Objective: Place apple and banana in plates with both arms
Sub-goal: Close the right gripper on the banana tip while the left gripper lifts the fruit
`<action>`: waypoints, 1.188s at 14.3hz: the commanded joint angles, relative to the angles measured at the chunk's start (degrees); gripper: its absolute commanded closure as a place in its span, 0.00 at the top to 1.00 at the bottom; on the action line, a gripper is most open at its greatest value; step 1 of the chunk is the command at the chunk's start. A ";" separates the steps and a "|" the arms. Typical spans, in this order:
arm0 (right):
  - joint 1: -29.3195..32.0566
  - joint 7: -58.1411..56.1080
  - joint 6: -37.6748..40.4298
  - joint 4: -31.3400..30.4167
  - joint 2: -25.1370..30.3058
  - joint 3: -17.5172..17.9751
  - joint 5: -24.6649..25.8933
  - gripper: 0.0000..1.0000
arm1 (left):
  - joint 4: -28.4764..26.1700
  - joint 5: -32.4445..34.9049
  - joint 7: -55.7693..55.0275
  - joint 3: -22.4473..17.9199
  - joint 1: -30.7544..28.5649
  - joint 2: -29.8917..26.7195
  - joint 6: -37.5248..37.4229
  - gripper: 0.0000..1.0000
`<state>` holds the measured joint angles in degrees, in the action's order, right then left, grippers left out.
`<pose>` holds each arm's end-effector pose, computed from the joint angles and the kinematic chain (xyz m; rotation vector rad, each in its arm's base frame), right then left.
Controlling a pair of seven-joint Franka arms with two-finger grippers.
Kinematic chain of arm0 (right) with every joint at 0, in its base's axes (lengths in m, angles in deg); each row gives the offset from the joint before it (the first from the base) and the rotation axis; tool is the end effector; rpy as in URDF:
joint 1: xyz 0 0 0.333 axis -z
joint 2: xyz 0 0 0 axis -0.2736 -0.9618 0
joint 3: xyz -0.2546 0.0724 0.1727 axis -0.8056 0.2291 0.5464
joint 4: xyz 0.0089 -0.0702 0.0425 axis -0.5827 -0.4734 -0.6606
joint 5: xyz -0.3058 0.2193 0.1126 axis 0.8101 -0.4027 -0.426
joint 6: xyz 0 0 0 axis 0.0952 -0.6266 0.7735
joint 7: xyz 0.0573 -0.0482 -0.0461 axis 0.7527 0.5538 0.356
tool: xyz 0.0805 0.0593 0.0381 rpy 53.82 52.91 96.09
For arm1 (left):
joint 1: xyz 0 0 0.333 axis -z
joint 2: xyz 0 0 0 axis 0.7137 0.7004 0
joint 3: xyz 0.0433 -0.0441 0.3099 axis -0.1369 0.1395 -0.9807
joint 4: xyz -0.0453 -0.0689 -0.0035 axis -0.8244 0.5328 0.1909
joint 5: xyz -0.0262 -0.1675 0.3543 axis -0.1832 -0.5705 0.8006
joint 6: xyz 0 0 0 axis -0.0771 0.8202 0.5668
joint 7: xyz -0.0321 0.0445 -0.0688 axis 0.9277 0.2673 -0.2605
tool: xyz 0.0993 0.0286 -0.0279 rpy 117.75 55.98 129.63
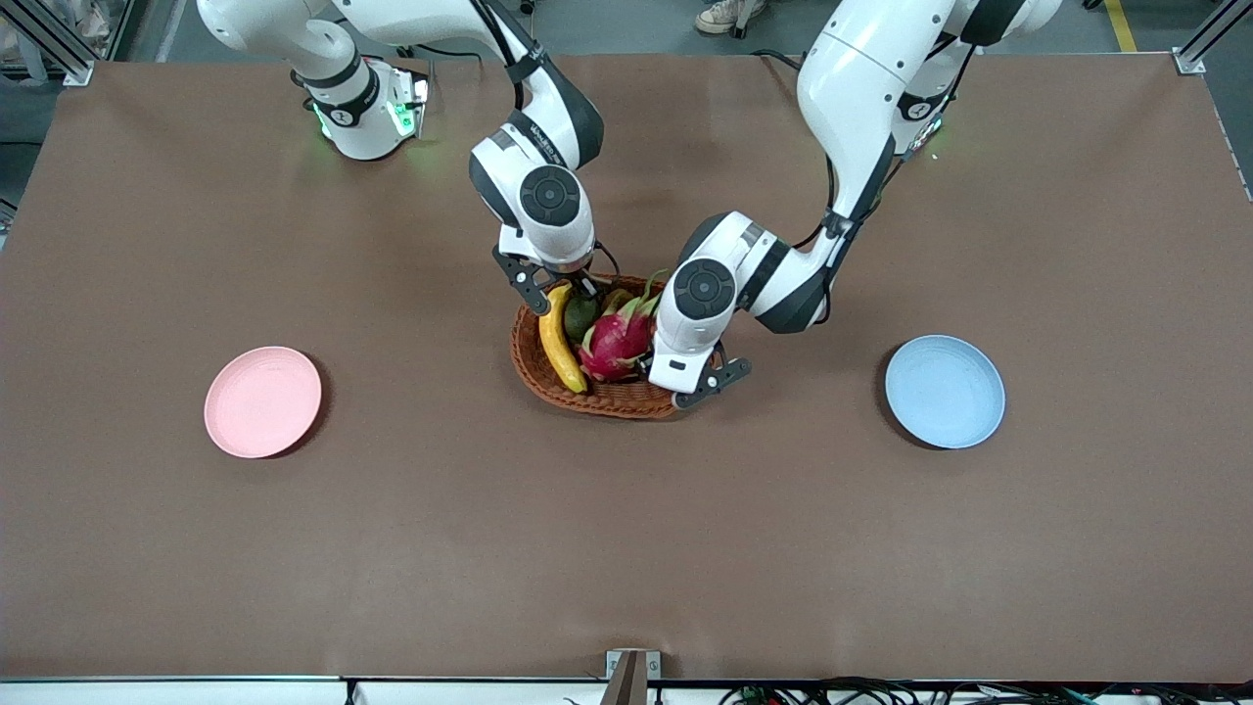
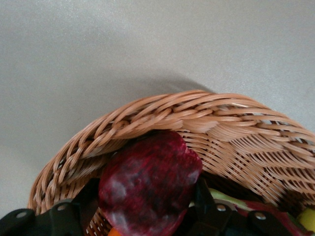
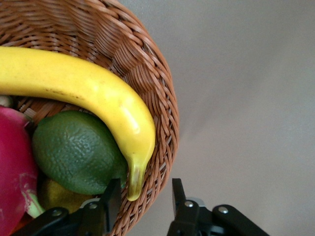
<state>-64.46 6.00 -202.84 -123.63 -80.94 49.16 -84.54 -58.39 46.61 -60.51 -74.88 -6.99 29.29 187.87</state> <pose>0.4158 0.4357 0.2524 2.6930 -1.3763 -0.2448 0.5229 -0.4561 0.2153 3.0015 0.7719 -0.1657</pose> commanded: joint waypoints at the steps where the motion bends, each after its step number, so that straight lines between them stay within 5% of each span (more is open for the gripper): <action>1: 0.77 -0.27 0.05 0.06 0.06 0.27 -0.36 0.47 | -0.56 -0.88 -0.93 -0.31 0.57 -0.13 0.92 0.43; 6: 0.51 -0.27 0.13 -0.03 -0.11 0.27 -0.36 0.41 | 0.06 -0.79 0.47 -0.67 -1.53 -7.50 -8.47 0.43; 12: 0.42 -0.36 -0.04 -0.03 -0.55 0.27 -0.18 0.32 | -0.82 -0.18 12.58 -0.67 -11.54 -15.68 -17.61 0.43; 15: 0.60 -0.45 0.13 0.06 -0.46 0.27 -0.01 0.00 | -7.65 0.88 21.36 -0.67 -18.05 -21.82 -18.86 0.43; 17: 1.47 -1.84 1.01 0.41 -0.11 0.27 -0.09 0.00 | -13.27 4.11 27.43 -0.67 -21.65 -24.90 -18.07 0.43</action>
<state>-64.26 5.73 -202.87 -123.56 -81.32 49.04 -84.49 -63.58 47.89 -37.55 -75.94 -26.13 9.92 168.86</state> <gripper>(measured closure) 0.907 0.216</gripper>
